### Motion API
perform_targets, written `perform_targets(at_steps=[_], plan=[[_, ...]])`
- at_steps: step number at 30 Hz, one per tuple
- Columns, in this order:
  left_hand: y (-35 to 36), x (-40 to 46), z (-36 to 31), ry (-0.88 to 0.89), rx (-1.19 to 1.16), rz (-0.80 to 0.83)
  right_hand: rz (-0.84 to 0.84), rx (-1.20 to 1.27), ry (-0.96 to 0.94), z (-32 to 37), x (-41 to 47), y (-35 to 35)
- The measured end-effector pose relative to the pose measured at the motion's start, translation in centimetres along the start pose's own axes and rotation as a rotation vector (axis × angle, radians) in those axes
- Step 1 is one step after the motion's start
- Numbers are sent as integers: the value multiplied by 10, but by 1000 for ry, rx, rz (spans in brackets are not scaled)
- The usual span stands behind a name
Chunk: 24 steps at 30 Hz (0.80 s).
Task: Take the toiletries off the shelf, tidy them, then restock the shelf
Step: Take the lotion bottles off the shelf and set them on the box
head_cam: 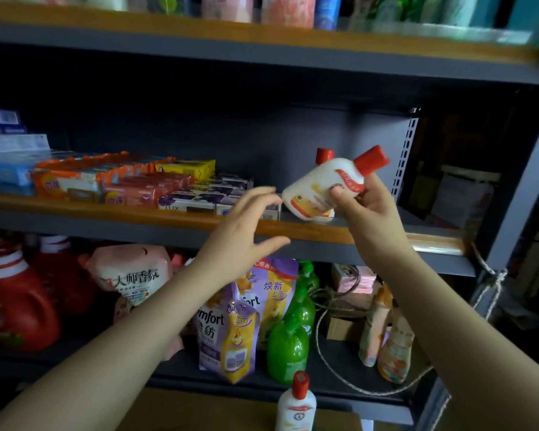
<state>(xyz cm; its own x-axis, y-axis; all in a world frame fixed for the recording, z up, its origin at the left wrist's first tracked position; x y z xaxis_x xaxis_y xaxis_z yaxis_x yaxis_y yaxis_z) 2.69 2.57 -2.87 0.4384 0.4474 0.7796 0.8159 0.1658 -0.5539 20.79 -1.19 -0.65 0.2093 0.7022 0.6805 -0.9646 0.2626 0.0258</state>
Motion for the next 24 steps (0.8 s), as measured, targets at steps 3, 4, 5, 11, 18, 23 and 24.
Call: perform_targets(at_steps=[3, 4, 5, 11, 18, 23, 24], plan=[[-10, -4, -16, -61, -224, -105, 30, 274, 59, 2, -16, 6], [-10, -5, -19, -90, -271, -100, 56, 342, 79, 2, -21, 10], [-8, -7, -23, -102, -298, -80, 84, 386, 100, 2, -26, 15], [12, -28, -16, -336, -792, 44, 174, 226, 156, 4, -50, 31], [63, -71, -7, -671, -1584, 267, 208, 31, 113, 22, -62, 30], [68, -80, -8, -593, -1415, 274, 187, 34, 173, 18, -70, 29], [68, -83, -12, -570, -1399, 329, 165, 15, 195, 15, -71, 27]])
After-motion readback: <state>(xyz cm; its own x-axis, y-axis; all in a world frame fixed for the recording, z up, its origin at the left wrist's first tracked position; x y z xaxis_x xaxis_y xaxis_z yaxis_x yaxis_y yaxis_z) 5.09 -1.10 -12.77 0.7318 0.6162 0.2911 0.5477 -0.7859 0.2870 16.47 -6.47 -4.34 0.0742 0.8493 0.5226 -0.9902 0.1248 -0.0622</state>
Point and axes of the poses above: each hand's wrist, its own x-axis towards the middle knuckle, its own y-axis out of the palm, z = x × y, the point moved 6 cm from there along x, towards the middle knuckle, and after that the axes turned 1 degree about -z, right-handed, at the moved point
